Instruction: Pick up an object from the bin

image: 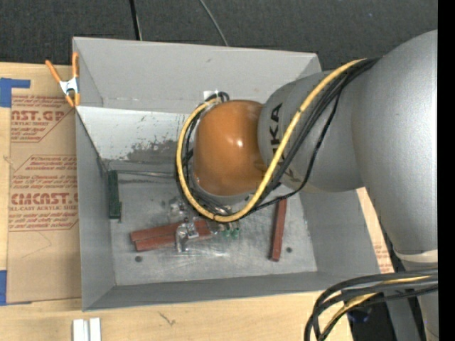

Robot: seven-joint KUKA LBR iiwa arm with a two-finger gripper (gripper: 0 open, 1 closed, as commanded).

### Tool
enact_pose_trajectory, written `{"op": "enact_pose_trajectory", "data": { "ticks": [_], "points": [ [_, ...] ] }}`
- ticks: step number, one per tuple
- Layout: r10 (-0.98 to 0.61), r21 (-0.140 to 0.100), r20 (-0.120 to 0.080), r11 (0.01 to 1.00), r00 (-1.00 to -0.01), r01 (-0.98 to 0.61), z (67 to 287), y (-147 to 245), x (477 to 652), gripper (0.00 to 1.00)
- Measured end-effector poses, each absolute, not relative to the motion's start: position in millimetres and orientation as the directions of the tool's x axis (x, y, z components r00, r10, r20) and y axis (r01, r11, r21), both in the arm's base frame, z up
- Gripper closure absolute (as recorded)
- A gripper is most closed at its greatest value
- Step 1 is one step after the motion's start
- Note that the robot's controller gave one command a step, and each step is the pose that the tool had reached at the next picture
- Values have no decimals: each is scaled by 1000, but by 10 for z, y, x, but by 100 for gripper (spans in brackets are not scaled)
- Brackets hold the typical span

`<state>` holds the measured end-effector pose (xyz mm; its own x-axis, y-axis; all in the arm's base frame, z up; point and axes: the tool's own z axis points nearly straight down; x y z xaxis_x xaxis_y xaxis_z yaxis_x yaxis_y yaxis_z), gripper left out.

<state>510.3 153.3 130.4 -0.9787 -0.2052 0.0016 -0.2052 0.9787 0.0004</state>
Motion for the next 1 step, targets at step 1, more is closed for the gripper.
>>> {"op": "enact_pose_trajectory", "data": {
  "ticks": [1],
  "points": [
    [-205, 0, -2, 979, -979, -205, 1429, 1537, 5112, 100]
  ]
}}
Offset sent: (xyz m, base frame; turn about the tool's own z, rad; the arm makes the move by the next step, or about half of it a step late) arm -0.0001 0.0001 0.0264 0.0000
